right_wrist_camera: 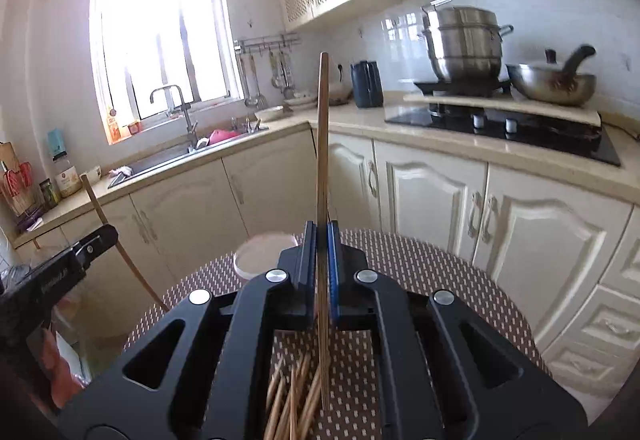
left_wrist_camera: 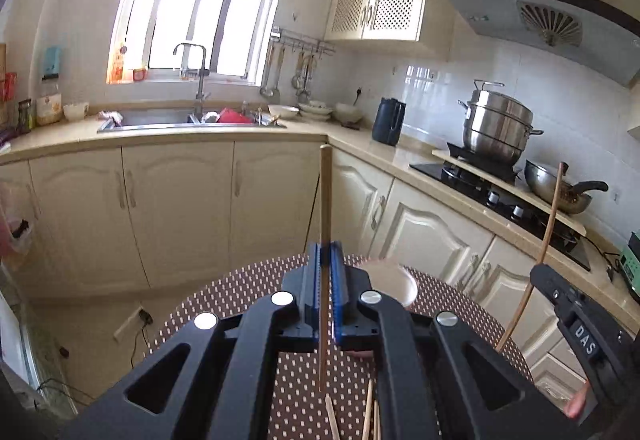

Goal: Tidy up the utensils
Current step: 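Lift the chopsticks upright with both grippers and carry them over the pink cup, then open the left gripper to drop its chopstick into the cup while the right gripper releases its own, then move both grippers back to the pile and each grasp one chopstick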

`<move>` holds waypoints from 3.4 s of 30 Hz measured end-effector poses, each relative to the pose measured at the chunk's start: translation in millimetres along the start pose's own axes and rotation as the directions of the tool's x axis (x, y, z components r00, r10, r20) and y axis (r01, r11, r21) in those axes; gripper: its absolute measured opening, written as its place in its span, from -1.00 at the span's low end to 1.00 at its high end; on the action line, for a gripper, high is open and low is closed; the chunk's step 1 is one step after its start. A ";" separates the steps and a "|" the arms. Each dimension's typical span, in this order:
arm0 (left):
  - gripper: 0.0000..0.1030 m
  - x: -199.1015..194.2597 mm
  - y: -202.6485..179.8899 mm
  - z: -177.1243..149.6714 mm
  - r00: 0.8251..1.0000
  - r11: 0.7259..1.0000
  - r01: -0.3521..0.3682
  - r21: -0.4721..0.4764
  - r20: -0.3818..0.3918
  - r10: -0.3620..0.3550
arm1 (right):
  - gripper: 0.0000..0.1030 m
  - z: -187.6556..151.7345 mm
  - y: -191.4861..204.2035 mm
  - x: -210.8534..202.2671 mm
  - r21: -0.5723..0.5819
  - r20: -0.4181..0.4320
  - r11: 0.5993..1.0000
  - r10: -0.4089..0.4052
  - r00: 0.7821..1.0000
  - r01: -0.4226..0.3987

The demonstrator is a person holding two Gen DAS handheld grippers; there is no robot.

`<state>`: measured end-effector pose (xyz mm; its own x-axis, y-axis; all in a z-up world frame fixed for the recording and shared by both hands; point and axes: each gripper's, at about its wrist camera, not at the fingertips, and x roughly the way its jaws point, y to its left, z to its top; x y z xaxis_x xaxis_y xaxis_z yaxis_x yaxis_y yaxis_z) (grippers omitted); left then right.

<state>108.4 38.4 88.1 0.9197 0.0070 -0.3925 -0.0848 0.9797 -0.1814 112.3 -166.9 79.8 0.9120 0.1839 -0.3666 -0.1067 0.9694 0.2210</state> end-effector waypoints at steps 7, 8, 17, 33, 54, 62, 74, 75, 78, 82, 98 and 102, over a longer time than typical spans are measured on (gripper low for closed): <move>-0.89 6.0 0.2 35.5 0.998 1.000 0.014 -0.028 0.059 -0.012 | -0.89 38.6 12.1 25.5 0.011 0.055 1.000 0.007 0.998 -0.008; -0.89 6.3 0.9 40.9 0.998 0.999 0.014 -0.032 0.068 -0.011 | -0.89 43.4 14.0 29.8 0.012 0.061 1.000 -0.007 0.998 0.007; -0.89 13.6 -8.2 83.7 0.988 0.998 0.029 -0.062 0.151 -0.020 | -0.89 71.8 24.2 57.8 0.049 0.126 0.999 -0.017 0.992 0.011; -0.89 75.8 -32.1 64.2 0.998 0.998 0.055 -0.009 0.040 -0.055 | -0.89 62.1 28.4 109.4 0.078 0.085 0.997 0.013 0.996 -0.020; -0.24 119.4 -3.8 5.4 0.991 0.991 -0.020 0.135 -0.126 0.037 | 0.25 0.3 9.9 128.3 0.033 -0.153 0.999 -0.011 0.988 0.016; -0.13 100.7 1.9 0.2 0.992 0.991 -0.011 0.135 -0.123 0.028 | 0.25 1.2 8.2 99.5 0.015 -0.122 1.000 -0.014 0.992 0.016; 0.02 72.7 4.9 -12.7 0.991 0.991 -0.008 0.132 -0.131 0.026 | 0.34 -11.1 8.1 69.9 0.033 -0.139 0.999 0.004 0.990 0.001; 0.02 70.7 5.3 -14.2 0.991 0.991 -0.009 0.131 -0.133 0.027 | 0.35 -12.3 7.6 67.5 0.037 -0.139 0.999 0.007 0.990 -0.002; 0.02 64.4 8.0 -19.9 0.989 0.992 -0.010 0.128 -0.143 0.028 | 0.35 -17.5 6.7 61.6 0.046 -0.150 0.999 0.010 0.989 -0.003; 0.02 56.3 10.4 -30.0 0.987 0.992 -0.008 0.127 -0.159 0.028 | 0.36 -27.7 5.6 53.2 0.057 -0.166 0.998 0.012 0.986 -0.003; 0.07 44.1 19.5 -89.0 0.950 0.986 -0.017 0.165 -0.304 0.067 | 0.41 -84.0 -2.7 39.2 0.077 -0.313 0.997 0.005 0.950 0.020; 0.07 44.2 24.9 -104.9 0.932 0.988 -0.013 0.156 -0.355 0.068 | 0.41 -96.4 -3.3 38.2 0.066 -0.351 0.998 0.003 0.936 0.021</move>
<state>106.7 42.1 -28.3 0.7159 0.0020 -0.6982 -0.0357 0.9988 -0.0337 109.4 -147.4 -22.1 0.7144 0.2324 -0.6600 -0.0606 0.9602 0.2726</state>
